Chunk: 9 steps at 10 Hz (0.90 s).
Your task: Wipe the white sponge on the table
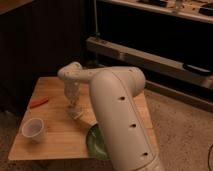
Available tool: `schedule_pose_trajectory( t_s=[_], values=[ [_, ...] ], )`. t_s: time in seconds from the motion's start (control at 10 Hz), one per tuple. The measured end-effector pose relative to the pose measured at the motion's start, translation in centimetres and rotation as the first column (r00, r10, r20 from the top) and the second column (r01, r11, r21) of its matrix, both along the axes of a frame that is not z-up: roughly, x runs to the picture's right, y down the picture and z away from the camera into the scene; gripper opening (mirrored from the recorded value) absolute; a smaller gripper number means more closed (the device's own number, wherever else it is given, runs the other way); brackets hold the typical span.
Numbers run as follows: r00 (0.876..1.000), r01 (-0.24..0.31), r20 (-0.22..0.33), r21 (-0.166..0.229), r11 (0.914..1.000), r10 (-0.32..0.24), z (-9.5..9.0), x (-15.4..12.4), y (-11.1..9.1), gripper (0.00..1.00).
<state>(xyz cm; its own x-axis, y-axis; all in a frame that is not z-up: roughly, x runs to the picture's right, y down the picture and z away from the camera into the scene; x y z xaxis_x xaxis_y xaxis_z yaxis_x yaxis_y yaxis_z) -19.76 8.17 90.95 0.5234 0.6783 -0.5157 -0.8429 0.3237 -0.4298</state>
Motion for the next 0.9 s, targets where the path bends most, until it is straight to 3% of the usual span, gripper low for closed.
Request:
schedule_pose_trajectory(
  t_s=[0.5,0.9],
  values=[
    [0.998,-0.048,-0.037,-0.004,0.9988,0.048,-0.4,4.1,-0.7,0.0],
    [0.996,-0.075,-0.049,-0.045,0.9962,0.073,-1.5,7.3,1.2,0.0]
  ],
)
